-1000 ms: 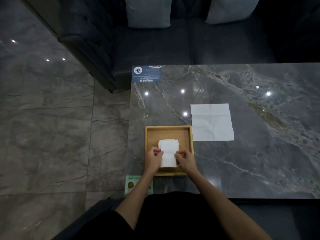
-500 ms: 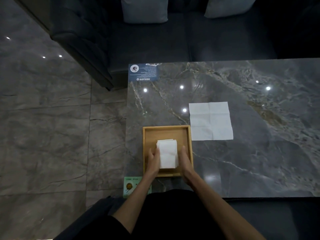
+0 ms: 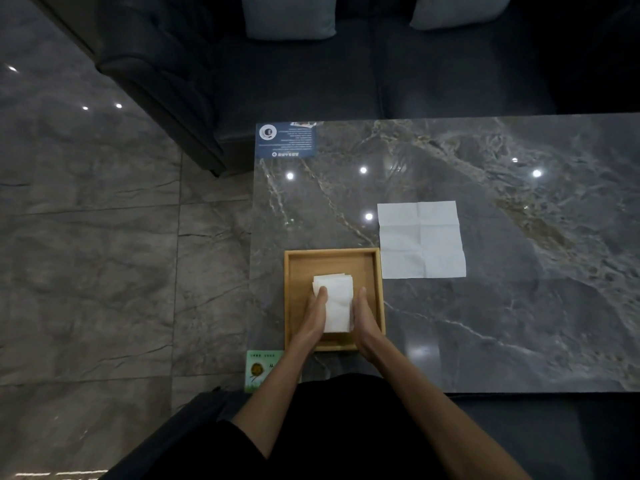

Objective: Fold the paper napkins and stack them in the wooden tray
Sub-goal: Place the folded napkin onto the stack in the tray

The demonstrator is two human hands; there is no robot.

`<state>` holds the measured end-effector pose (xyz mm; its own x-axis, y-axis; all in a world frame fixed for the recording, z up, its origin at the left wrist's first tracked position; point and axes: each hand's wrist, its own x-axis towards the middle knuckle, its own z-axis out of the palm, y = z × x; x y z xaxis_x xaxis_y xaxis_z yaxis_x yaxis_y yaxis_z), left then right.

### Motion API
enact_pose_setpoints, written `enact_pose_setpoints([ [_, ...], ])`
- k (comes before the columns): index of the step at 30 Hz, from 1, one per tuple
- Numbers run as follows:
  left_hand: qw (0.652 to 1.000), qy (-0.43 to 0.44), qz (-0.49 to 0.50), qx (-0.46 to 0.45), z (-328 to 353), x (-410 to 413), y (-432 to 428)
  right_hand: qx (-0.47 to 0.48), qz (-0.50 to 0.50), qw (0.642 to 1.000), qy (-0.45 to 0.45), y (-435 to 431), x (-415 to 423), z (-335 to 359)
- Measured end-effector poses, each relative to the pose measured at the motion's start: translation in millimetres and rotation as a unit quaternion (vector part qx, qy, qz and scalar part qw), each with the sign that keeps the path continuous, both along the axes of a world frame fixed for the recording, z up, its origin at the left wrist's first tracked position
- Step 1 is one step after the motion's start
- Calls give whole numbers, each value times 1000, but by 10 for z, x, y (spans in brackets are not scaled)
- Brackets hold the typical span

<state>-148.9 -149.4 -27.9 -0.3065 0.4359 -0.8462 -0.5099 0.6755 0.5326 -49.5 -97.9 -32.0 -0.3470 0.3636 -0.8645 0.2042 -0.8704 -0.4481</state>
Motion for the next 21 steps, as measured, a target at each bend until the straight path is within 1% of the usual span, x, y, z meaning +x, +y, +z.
enact_pose_setpoints([
  [2,1000,-1,-1,1,10,-4,1,13,18,1000,-3,-3,31,-6],
  [3,1000,12,-5,-11,12,2,-5,29,32,999,-16,-16,36,-4],
  [4,998,47,-21,-30,8,20,-23,67,59,995,-46,-37,45,-11],
  [5,992,102,-51,-45,7,48,-61,137,105,980,-97,-61,54,-16],
  [6,978,176,-96,-49,13,83,-116,229,166,947,-156,-99,74,-16],
  [7,953,262,-147,-41,15,119,-187,323,229,897,-199,-150,96,-25],
  [8,917,345,-197,-18,5,153,-260,404,282,843,-214,-196,118,-43],
  [9,877,407,-254,4,-14,171,-329,459,323,799,-216,-230,134,-66],
  [10,837,446,-315,12,-41,171,-374,483,357,769,-219,-246,153,-84],
  [11,805,465,-368,6,-60,168,-394,485,382,754,-225,-243,168,-106],
  [12,788,471,-397,-5,-63,164,-393,479,397,748,-230,-221,177,-117],
  [13,786,474,-397,-14,-39,157,-378,478,400,748,-228,-187,176,-101],
  [15,786,505,-357,-1,34,137,-318,501,367,755,-208,-96,166,-5],
  [17,760,561,-325,33,105,107,-177,528,290,775,-193,66,211,112],
  [18,746,585,-314,48,136,90,-78,529,241,789,-200,163,256,165],
  [20,730,610,-302,61,225,85,243,493,149,823,-241,437,385,255],
  [21,730,611,-299,60,266,106,451,465,108,839,-261,608,463,279],
])
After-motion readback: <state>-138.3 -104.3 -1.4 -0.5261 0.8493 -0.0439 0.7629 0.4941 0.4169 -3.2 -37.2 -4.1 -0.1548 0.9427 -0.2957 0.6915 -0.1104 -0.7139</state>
